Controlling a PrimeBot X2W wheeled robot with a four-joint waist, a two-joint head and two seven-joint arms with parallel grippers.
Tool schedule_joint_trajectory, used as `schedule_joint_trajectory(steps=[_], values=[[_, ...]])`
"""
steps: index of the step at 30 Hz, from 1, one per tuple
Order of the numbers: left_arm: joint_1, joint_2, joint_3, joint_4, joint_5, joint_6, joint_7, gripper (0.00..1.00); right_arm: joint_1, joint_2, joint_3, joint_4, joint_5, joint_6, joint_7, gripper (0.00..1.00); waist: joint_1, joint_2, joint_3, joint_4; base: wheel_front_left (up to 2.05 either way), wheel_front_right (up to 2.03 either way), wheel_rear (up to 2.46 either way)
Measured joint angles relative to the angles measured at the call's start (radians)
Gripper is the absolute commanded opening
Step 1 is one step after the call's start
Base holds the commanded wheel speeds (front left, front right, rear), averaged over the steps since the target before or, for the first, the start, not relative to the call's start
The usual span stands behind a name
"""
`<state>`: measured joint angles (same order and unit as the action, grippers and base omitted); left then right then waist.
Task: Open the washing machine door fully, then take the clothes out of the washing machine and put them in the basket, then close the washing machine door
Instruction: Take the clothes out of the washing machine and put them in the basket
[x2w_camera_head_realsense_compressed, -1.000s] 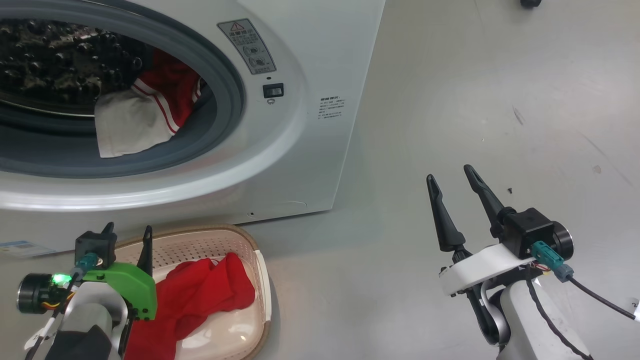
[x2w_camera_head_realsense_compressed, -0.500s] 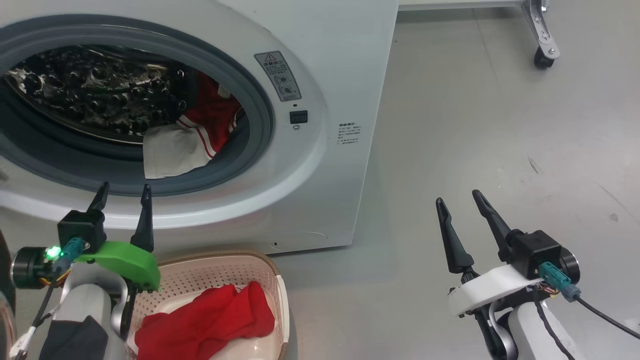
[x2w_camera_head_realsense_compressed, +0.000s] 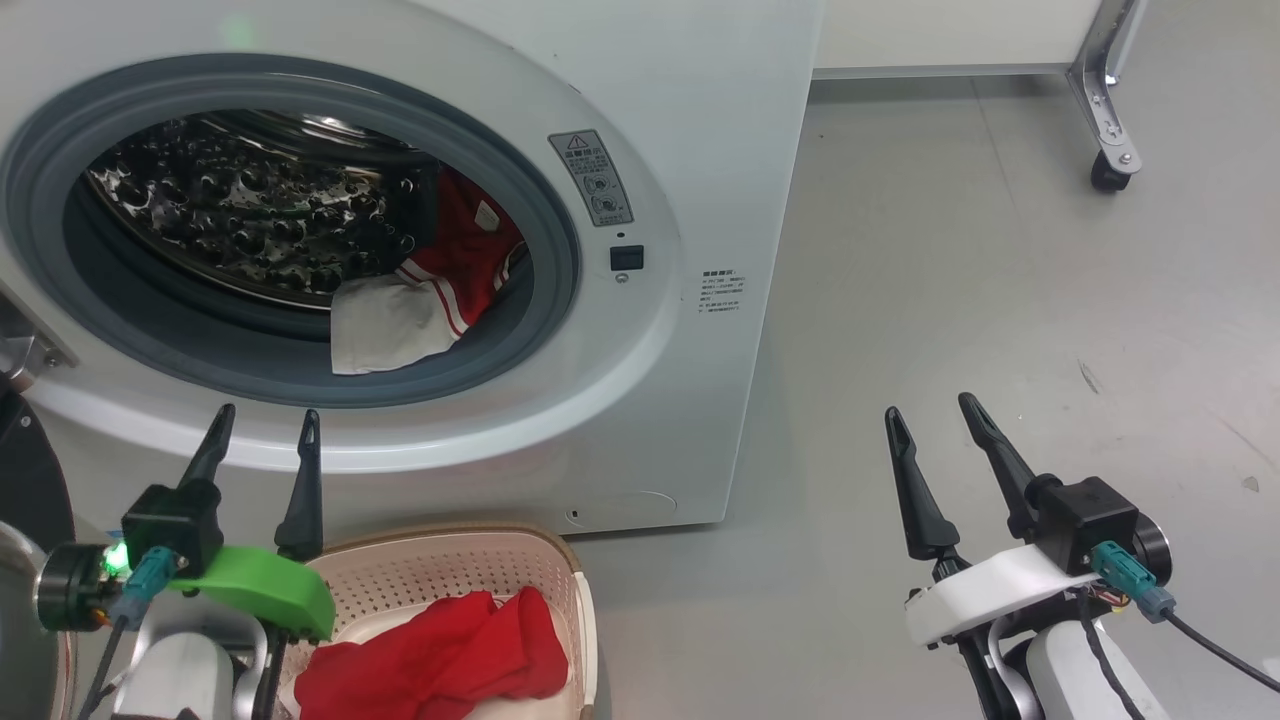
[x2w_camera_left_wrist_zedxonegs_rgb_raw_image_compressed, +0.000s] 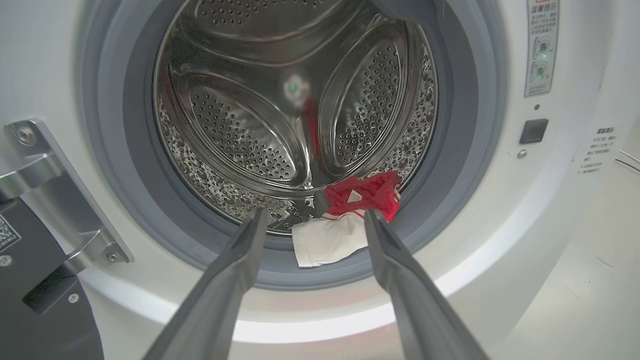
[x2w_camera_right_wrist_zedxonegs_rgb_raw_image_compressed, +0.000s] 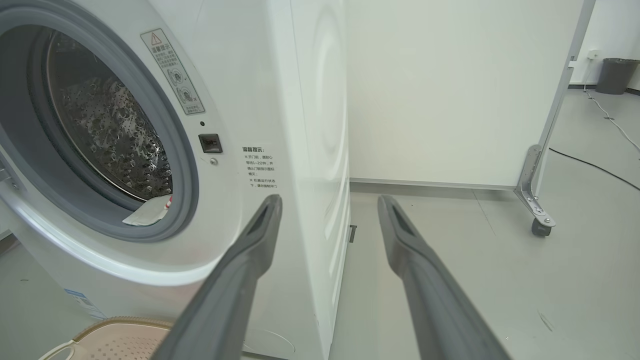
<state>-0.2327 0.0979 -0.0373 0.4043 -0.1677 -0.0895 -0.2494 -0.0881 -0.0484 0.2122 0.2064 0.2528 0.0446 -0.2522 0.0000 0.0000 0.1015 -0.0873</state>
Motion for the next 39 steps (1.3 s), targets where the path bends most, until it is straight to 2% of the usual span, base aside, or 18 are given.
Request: schedule_joint_trajectory(steps=[11, 39], values=[[0.092, -0.017, 0.002, -0.038, -0.023, -0.008, 0.000, 1.00, 0.026, 0.000, -0.001, -0.013, 0.000, 0.007, 0.000, 1.00, 0.0000, 0.0000, -0.009, -0.004, 0.00, 0.00, 0.00], [0.144, -0.023, 0.003, -0.118, -0.022, -0.008, 0.000, 1.00, 0.036, 0.001, 0.010, -0.022, 0.003, 0.010, 0.000, 1.00, 0.0001, 0.0000, -0.011, -0.023, 0.00, 0.00, 0.00]])
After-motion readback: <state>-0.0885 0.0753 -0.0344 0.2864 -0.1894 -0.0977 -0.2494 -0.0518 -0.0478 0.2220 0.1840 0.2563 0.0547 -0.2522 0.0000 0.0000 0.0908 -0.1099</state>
